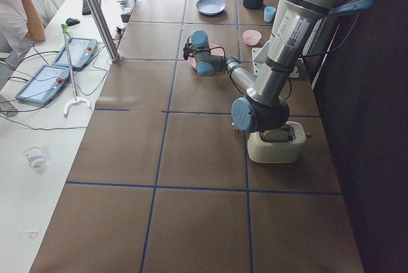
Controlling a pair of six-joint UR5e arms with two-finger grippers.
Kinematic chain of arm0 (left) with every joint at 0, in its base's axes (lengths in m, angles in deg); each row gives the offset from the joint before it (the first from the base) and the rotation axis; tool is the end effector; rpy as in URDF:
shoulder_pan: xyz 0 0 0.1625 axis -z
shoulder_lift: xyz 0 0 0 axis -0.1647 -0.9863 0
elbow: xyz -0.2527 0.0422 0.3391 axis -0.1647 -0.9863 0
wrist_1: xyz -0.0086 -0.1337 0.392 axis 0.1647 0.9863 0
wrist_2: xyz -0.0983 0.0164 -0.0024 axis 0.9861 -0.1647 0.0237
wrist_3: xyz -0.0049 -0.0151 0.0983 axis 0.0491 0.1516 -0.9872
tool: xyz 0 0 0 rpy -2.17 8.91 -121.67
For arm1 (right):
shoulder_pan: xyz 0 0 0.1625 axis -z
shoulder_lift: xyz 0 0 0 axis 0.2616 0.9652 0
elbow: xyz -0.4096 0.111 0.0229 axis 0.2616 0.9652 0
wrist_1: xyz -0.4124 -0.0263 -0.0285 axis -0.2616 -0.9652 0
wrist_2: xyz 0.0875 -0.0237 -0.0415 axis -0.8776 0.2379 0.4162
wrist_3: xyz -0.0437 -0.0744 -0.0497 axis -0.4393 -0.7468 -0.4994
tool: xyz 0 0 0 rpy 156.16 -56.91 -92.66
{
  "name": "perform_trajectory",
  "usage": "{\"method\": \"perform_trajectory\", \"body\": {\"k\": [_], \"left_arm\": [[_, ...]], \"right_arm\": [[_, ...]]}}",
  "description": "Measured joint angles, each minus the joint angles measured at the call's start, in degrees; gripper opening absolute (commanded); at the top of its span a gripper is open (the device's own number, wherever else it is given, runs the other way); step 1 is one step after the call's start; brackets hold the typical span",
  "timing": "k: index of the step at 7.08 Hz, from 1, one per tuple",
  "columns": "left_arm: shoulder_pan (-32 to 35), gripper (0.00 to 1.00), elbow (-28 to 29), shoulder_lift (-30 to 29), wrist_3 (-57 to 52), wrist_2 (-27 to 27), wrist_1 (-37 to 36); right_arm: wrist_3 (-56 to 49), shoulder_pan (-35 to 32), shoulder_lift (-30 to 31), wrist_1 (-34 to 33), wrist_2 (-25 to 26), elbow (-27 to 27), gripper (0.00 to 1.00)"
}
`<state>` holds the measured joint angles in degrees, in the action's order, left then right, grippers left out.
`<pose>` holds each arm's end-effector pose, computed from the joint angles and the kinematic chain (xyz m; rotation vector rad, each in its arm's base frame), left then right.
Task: Stack three plates with pink and blue
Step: 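Release the pink plate, draw left gripper back while right arm reaches out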
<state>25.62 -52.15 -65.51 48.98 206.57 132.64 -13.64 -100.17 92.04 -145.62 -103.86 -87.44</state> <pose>0.4923 -0.4380 0.2783 0.0424 1.2748 0.1305 0.0200 -0.4631 0.6472 0.0471 -0.8263 -0.1142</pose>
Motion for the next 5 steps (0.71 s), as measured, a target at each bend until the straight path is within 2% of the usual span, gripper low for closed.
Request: {"method": "perform_trajectory", "body": {"k": [2, 3, 5], "left_arm": [[3.50, 1.00, -4.15, 2.49, 0.05, 0.65, -0.06], [6.82, 1.00, -6.12, 4.08, 0.12, 2.94, -0.14], [11.42, 1.00, -7.26, 5.52, 0.27, 6.64, -0.22]], "right_arm": [[4.00, 3.04, 0.04, 4.14, -1.28, 0.66, 1.00], [11.35, 6.20, 0.73, 11.44, -1.28, 2.22, 1.00], [28.34, 12.89, 2.30, 34.44, 0.42, 10.59, 0.99]]}}
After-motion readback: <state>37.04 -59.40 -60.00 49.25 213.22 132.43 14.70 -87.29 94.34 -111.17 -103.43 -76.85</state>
